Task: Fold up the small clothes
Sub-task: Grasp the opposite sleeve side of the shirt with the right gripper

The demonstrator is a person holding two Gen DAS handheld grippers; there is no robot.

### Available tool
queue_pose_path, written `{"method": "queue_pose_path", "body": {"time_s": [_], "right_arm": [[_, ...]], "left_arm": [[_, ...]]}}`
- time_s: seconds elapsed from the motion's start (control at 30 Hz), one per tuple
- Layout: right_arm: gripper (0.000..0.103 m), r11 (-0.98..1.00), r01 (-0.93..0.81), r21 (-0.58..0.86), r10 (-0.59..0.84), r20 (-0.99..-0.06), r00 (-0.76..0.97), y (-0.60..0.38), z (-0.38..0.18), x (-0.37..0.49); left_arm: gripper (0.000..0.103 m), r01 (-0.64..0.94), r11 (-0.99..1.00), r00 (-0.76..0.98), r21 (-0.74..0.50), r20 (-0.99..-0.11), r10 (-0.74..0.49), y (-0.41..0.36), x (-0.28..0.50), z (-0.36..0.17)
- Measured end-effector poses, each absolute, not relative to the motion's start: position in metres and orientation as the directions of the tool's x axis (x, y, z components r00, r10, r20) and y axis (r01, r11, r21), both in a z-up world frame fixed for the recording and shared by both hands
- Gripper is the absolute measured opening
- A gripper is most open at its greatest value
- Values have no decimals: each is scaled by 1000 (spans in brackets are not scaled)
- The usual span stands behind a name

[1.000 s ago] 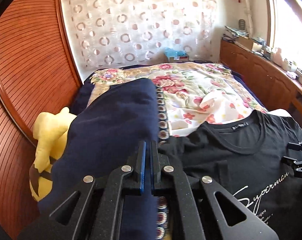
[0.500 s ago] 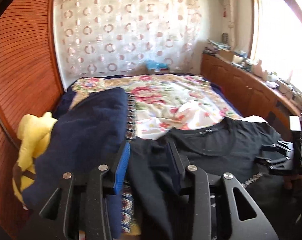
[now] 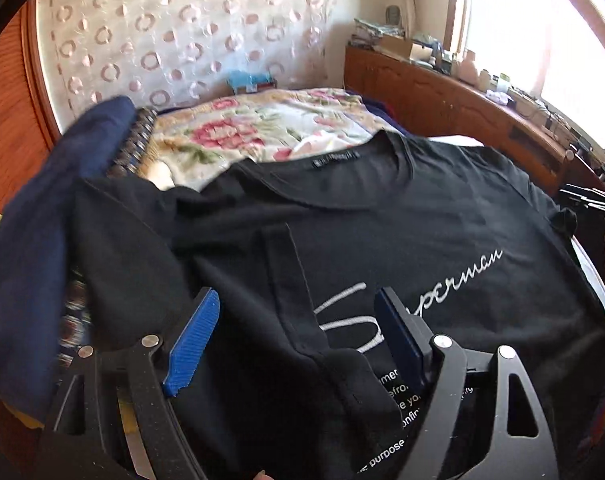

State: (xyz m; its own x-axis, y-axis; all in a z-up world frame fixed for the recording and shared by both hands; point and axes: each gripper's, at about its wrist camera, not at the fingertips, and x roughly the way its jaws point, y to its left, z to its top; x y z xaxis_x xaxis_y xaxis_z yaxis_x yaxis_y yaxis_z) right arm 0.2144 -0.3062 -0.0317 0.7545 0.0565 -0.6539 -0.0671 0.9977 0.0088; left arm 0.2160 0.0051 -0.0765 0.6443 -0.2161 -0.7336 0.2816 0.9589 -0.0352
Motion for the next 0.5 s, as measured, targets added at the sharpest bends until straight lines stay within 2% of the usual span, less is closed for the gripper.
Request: {"method": "queue_pose_path", "body": {"time_s": [0.13, 0.3, 0.5], "right_arm": [[64, 999, -5, 35, 28, -679, 733, -337, -45, 208], [64, 997, -6, 77, 60, -714, 697, -342, -56, 216], [62, 995, -1, 97, 73, -740, 669, -348, -56, 223]], "left_arm": [[80, 294, 955, 613, -25, -762, -209, -2, 223, -87], [81, 313, 950, 580, -12, -789, -201, -8, 222, -100], [84, 320, 947, 585, -8, -785, -205, -9, 222, -103]]}}
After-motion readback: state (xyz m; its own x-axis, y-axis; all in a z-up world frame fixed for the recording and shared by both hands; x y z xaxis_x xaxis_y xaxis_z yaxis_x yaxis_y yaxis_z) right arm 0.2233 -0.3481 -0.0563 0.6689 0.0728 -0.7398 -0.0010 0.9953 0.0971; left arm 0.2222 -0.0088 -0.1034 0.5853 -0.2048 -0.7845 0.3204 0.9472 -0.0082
